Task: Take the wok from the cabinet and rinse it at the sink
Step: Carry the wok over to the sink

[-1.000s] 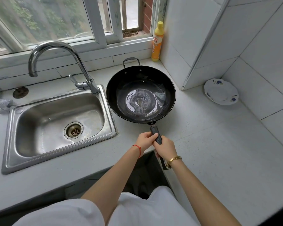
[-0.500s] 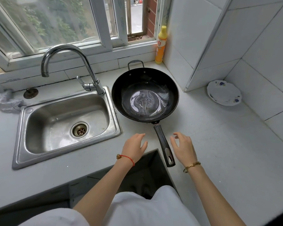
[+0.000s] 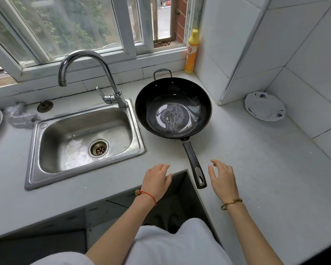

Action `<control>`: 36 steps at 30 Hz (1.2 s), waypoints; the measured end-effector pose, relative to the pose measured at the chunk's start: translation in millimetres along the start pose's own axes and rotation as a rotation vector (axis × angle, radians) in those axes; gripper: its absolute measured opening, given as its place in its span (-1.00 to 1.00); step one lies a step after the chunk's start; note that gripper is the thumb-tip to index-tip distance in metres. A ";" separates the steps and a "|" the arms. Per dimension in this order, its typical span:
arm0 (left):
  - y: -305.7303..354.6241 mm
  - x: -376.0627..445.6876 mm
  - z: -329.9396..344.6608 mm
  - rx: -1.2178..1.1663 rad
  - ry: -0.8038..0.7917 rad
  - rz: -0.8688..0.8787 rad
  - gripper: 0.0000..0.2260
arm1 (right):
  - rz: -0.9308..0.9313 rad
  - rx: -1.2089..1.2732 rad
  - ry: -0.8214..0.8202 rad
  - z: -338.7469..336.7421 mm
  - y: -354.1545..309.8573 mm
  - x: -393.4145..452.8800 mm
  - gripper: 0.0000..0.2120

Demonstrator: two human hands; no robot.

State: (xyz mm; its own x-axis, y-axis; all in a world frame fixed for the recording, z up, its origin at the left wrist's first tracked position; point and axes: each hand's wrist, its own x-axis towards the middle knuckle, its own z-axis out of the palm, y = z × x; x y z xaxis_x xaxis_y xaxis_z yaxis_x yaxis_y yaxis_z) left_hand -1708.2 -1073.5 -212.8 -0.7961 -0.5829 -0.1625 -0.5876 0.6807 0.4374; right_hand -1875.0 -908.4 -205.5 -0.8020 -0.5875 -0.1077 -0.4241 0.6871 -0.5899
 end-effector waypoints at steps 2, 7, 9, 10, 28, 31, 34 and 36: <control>1.2 -1.0 -0.4 0.001 0.005 0.004 -0.59 | 0.002 0.006 0.002 -1.2 -1.4 -1.3 -0.63; 8.0 2.4 -2.7 0.006 0.034 0.023 -0.59 | -0.018 0.013 0.015 -3.9 -7.6 -0.7 -0.63; 11.4 6.5 -3.7 0.014 0.038 0.023 -0.59 | -0.028 0.014 0.015 -4.6 -11.6 1.8 -0.63; 13.1 9.0 -4.7 0.014 0.034 0.019 -0.59 | -0.035 0.015 0.014 -4.7 -14.0 3.5 -0.63; 54.3 91.4 7.5 -0.339 -0.152 -0.204 -0.59 | -0.031 -0.091 -0.191 25.2 -60.8 40.8 -0.72; 53.7 98.3 16.4 -0.402 -0.180 -0.227 -0.59 | 0.020 -0.089 -0.221 29.6 -62.7 44.1 -0.74; 53.4 102.7 22.9 -0.553 -0.172 -0.272 -0.60 | 0.079 -0.053 -0.245 33.7 -64.0 46.3 -0.75; 54.3 102.8 24.0 -0.677 -0.176 -0.309 -0.65 | 0.122 -0.013 -0.240 37.6 -64.3 47.7 -0.76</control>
State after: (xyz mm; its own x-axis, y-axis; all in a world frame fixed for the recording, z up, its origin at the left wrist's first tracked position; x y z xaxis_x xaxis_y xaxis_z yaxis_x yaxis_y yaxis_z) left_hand -1825.4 -1085.8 -227.0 -0.6546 -0.5846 -0.4794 -0.6159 0.0446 0.7865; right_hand -1870.2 -996.7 -202.8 -0.7256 -0.5835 -0.3648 -0.3370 0.7636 -0.5508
